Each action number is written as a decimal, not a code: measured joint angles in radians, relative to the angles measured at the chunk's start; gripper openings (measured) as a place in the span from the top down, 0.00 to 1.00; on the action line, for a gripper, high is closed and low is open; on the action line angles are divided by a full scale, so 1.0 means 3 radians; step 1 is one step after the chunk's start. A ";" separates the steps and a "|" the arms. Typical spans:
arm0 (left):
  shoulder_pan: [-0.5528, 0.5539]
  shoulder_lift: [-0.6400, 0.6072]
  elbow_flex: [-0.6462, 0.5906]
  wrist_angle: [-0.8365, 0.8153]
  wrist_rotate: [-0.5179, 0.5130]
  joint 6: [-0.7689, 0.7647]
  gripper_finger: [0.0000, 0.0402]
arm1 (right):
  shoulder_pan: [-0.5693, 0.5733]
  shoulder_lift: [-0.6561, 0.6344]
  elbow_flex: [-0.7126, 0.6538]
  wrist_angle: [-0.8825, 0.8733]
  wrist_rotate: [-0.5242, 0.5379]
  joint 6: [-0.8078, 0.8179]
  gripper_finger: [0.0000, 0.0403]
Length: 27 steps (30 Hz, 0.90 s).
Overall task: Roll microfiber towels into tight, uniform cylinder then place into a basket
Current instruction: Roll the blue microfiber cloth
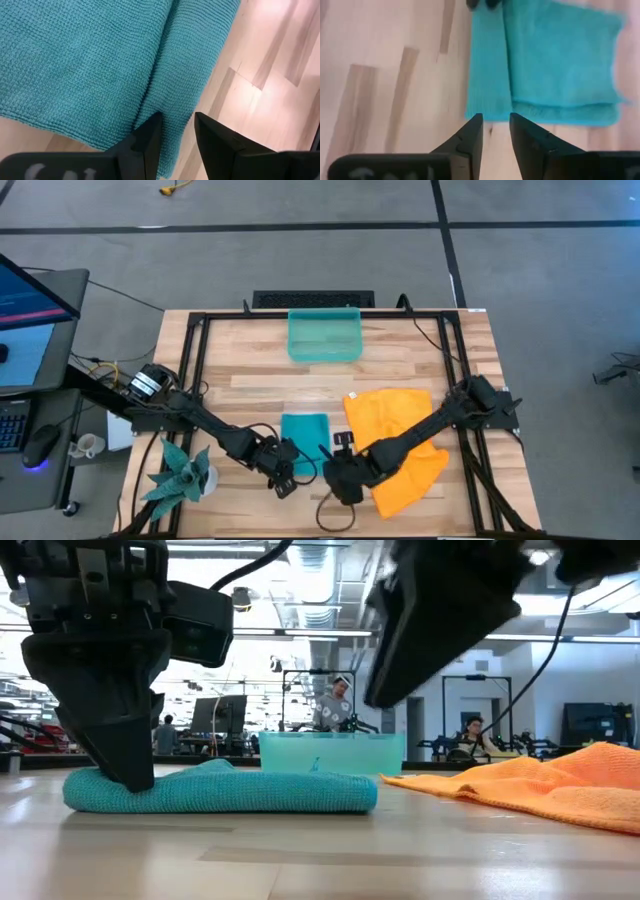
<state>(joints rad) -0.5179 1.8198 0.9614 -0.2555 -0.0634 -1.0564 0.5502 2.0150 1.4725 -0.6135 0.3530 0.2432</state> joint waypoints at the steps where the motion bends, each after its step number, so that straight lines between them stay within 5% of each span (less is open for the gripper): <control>1: 0.0000 0.0000 -0.0002 0.0015 -0.0005 -0.0002 0.72 | 0.0058 -0.0015 -0.0073 0.0069 0.0138 -0.0015 0.70; 4: 0.0006 0.0000 0.0000 0.0010 0.0004 0.0016 0.72 | 0.0188 -0.0002 -0.0251 0.0390 0.0405 -0.0053 0.70; 14: 0.0010 0.0000 0.0000 0.0005 0.0008 0.0040 0.72 | 0.0252 0.0007 -0.0404 0.0815 0.0382 -0.0383 0.70; 27: 0.0011 0.0000 0.0001 0.0024 0.0012 0.0056 0.72 | 0.0185 0.0340 -0.0400 0.1057 0.0342 -0.0576 0.51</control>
<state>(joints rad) -0.5144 1.8198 0.9618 -0.2484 -0.0597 -1.0397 0.6058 2.1170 1.3525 -0.2965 0.4555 0.0704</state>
